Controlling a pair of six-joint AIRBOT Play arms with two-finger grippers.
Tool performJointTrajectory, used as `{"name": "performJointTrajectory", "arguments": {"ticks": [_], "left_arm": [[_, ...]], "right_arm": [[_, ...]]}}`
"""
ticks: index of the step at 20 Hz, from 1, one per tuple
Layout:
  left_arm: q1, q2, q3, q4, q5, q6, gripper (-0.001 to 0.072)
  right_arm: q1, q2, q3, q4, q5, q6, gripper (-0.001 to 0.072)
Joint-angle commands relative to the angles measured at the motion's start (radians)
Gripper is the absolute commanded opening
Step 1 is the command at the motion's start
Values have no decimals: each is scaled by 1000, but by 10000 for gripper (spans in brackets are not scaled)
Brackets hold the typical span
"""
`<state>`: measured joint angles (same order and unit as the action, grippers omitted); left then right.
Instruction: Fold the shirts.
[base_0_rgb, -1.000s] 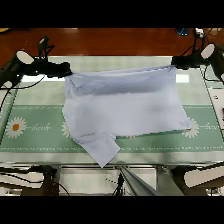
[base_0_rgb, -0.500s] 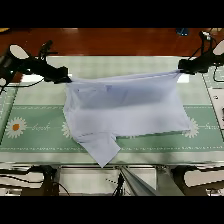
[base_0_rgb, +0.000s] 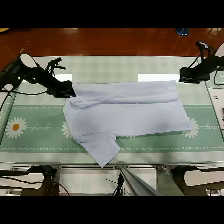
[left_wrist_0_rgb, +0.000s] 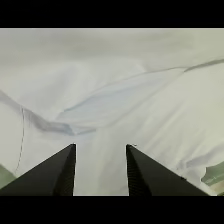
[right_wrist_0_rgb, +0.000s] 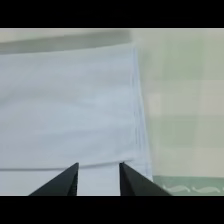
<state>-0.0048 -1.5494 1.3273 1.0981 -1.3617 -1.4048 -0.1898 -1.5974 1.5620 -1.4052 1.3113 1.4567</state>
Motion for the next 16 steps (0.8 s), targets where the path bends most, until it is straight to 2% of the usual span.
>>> {"name": "performJointTrajectory", "arguments": {"ticks": [1, 3, 5, 6, 7, 8, 12, 16], "left_arm": [[49, 71, 7, 3, -116, -3, 394], [83, 144, 4, 3, -178, -3, 393], [108, 231, -38, 4, -233, 10, 395], [121, 291, -93, 4, -231, 18, 414], [133, 356, -172, 3, -214, 21, 505], [143, 418, -264, 3, -193, 21, 540], [154, 637, -675, -73, -134, 24, 540], [148, 701, -931, -239, -34, 32, 540]], "right_arm": [[-21, 60, 41, -74, 197, -49, 353], [-21, 117, 55, -178, 284, -47, 353], [-28, 163, 55, -203, 344, -47, 373], [-39, 179, 54, -177, 365, -43, 451], [-53, 196, 48, -140, 365, -44, 488], [-69, 211, 39, -112, 356, -49, 501], [-148, 249, -47, 21, 296, -76, 502], [-198, 249, -137, 142, 242, -93, 501]]}}
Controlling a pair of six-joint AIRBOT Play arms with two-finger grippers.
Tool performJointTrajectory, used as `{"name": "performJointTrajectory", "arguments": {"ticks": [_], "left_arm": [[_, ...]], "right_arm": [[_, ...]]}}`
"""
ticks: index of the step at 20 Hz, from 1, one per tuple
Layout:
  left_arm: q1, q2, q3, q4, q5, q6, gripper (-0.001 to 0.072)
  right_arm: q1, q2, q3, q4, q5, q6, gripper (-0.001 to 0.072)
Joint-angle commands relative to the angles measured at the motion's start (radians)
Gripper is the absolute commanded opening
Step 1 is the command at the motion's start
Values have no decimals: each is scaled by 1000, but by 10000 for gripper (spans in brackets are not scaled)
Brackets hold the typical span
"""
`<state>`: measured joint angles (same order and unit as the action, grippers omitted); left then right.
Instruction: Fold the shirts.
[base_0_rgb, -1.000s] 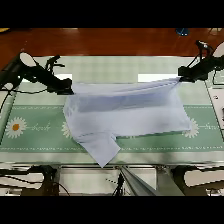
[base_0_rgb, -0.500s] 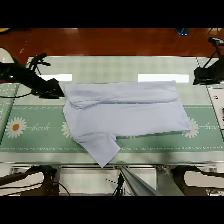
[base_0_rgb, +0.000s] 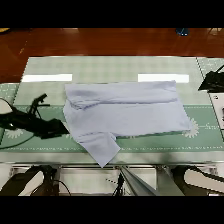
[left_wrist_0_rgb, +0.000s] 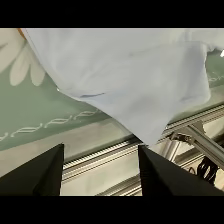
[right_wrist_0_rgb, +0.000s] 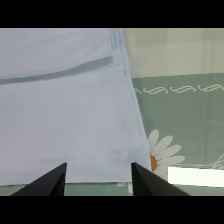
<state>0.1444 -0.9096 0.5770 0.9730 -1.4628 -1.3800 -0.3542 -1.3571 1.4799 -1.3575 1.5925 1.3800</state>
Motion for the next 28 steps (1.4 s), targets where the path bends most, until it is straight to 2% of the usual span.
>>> {"name": "performJointTrajectory", "arguments": {"ticks": [1, 6, 10, 13, 14, 15, 16, 20, 24, 28], "left_arm": [[-10, 60, -214, -135, 101, 7, 539], [-116, 31, -279, -163, 283, -31, 539], [-213, -79, -280, -240, 416, -29, 538], [-303, -172, -280, -296, 539, -27, 486], [-334, -197, -280, -320, 585, -27, 319], [-358, -213, -280, -336, 608, -25, 117], [-374, -218, -279, -339, 610, 0, 25], [-375, -209, -279, -337, 549, 37, 23], [-375, -173, -279, -338, 535, 45, 23], [-375, -132, -279, -338, 535, 45, 23]], "right_arm": [[-34, 8, -68, 92, -58, -22, 502], [-34, 8, -76, 92, -143, -31, 501], [-34, 8, -76, 92, -172, -32, 501], [-34, 8, -76, 92, -173, -31, 501], [-34, 8, -76, 92, -173, -31, 501], [-34, 8, -76, 92, -171, -31, 501], [-37, 8, -76, 91, -167, -31, 501], [-146, 8, -94, 14, -118, -17, 501], [-313, 9, -295, 111, -41, -40, 503], [-320, 10, -509, 106, -139, -108, 503]]}}
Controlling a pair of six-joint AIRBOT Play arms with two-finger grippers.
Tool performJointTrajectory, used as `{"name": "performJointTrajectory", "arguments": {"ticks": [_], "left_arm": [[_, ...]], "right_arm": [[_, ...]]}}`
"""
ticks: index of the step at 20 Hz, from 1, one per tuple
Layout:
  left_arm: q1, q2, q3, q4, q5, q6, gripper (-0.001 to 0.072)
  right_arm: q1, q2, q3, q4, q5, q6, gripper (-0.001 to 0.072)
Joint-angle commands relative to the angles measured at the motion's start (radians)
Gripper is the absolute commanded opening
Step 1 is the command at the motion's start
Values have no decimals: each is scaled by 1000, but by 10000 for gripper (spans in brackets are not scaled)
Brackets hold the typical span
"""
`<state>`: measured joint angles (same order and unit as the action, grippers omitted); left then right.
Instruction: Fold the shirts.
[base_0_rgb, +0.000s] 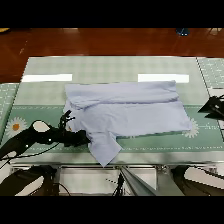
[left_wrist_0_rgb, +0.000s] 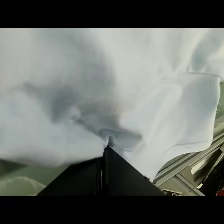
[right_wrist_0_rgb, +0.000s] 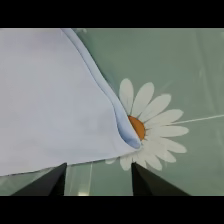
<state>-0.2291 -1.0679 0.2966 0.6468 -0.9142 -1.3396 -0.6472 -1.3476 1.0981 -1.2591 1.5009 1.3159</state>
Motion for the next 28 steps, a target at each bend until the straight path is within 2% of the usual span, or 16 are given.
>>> {"name": "performJointTrajectory", "arguments": {"ticks": [1, 6, 17, 19, 20, 21, 22, 23, 25, 28], "left_arm": [[-1, 32, 1, -11, -13, 5, 23], [-1, 36, 1, -11, -13, 16, 23], [-1, 36, 2, -12, -12, 23, 23], [-1, 36, 2, -12, -10, 23, 23], [-1, 36, 4, -12, -10, 23, 23], [-1, 36, 11, -12, -10, 23, 23], [-1, 36, 25, -12, -10, 23, 23], [-1, 38, 46, -12, -10, 23, 23], [-1, 61, 117, -12, -13, 23, 23], [10, 119, 291, -10, -13, 24, 23]], "right_arm": [[-27, 1, -155, 8, -74, -52, 503], [-27, -6, -218, 66, -185, -83, 503], [-22, -87, -241, 80, -228, -79, 487], [-22, -86, -274, 87, -219, -80, 343], [-22, -86, -286, 95, -207, -90, 330], [-22, -84, -283, 101, -179, -109, 162], [-22, -77, -274, 104, -146, -125, 48], [-22, -62, -257, 122, -113, -155, 21], [-23, -5, -207, 227, -106, -185, 21], [-22, 83, -132, 544, -183, -222, 20]]}}
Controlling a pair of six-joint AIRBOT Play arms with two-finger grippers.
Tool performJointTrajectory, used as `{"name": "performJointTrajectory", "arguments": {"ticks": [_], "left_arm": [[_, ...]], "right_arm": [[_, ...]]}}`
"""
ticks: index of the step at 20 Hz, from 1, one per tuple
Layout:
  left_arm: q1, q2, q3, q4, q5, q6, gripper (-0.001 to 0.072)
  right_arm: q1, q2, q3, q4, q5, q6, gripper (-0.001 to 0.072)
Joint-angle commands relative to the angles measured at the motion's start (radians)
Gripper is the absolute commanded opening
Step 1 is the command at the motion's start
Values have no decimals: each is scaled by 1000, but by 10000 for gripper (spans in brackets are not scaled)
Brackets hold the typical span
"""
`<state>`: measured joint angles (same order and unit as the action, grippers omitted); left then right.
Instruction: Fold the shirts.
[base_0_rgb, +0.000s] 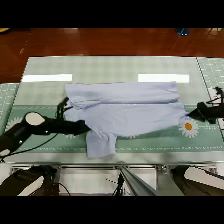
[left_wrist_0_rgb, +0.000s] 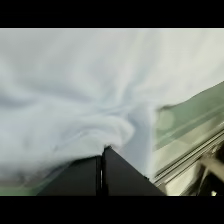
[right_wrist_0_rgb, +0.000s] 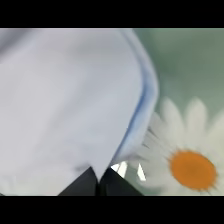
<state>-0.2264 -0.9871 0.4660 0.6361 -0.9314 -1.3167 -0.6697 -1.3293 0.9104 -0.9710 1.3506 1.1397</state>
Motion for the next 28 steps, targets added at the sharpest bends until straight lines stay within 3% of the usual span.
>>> {"name": "performJointTrajectory", "arguments": {"ticks": [1, 5, 9, 12, 18, 23, 24, 25, 26, 27, 28], "left_arm": [[27, 49, 187, 0, 5, 4, 23], [124, 29, 331, 0, 48, 36, 23], [227, -86, 375, 0, 50, 42, 24], [281, -218, 461, 0, 48, 42, 24], [280, -529, 680, -1, -35, 52, 24], [295, -672, 702, 0, -89, 48, 26], [303, -683, 702, 0, -104, 48, 78], [312, -688, 702, 0, -118, 48, 202], [323, -687, 702, 0, -129, 48, 276], [339, -686, 703, 0, -154, 48, 276], [356, -684, 705, 0, -190, 48, 276]], "right_arm": [[1, 82, 78, 324, -62, -46, 20], [111, 83, 114, 286, -210, -45, 20], [288, 47, 115, 258, -621, -24, 20], [360, -1, 115, 258, -812, 9, 20], [415, -115, 115, 262, -926, 9, 20], [415, -169, 115, 247, -929, 6, 21], [415, -170, 114, 224, -926, 6, 21], [415, -170, 115, 192, -924, 6, 21], [415, -170, 115, 168, -911, 6, 23], [414, -169, 115, 145, -895, 6, 110], [414, -164, 115, 116, -876, 6, 371]]}}
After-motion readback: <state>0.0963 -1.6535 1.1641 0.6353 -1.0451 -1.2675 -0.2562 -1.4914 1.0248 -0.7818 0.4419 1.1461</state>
